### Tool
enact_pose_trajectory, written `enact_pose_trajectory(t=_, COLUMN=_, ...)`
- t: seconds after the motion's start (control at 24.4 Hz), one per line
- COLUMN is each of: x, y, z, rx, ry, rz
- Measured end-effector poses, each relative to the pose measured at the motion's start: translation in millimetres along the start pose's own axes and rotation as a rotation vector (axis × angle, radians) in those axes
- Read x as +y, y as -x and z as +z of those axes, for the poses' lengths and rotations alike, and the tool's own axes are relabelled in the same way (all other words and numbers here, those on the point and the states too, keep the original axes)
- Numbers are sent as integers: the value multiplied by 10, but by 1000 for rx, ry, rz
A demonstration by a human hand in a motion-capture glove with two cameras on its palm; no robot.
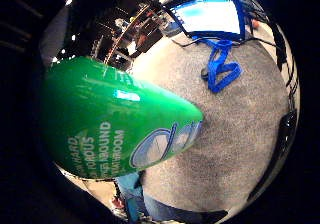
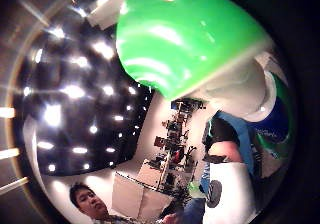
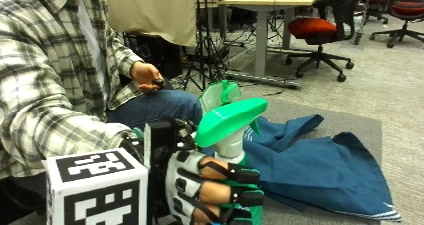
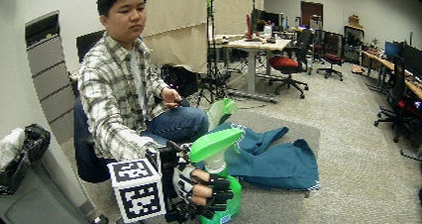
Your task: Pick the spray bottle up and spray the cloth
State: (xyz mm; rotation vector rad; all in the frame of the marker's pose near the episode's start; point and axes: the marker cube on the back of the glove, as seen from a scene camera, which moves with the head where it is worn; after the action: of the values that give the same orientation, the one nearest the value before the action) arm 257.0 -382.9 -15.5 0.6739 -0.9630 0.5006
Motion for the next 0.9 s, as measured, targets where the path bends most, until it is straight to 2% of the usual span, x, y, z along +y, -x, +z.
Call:
enact_pose_trajectory(t=0.37, x=-188, y=83, z=36, rx=-3, ry=-118, rz=-35)
enact_pose_trajectory(t=0.9, x=-308, y=105, z=76, rx=67, ry=-327, rz=-5)
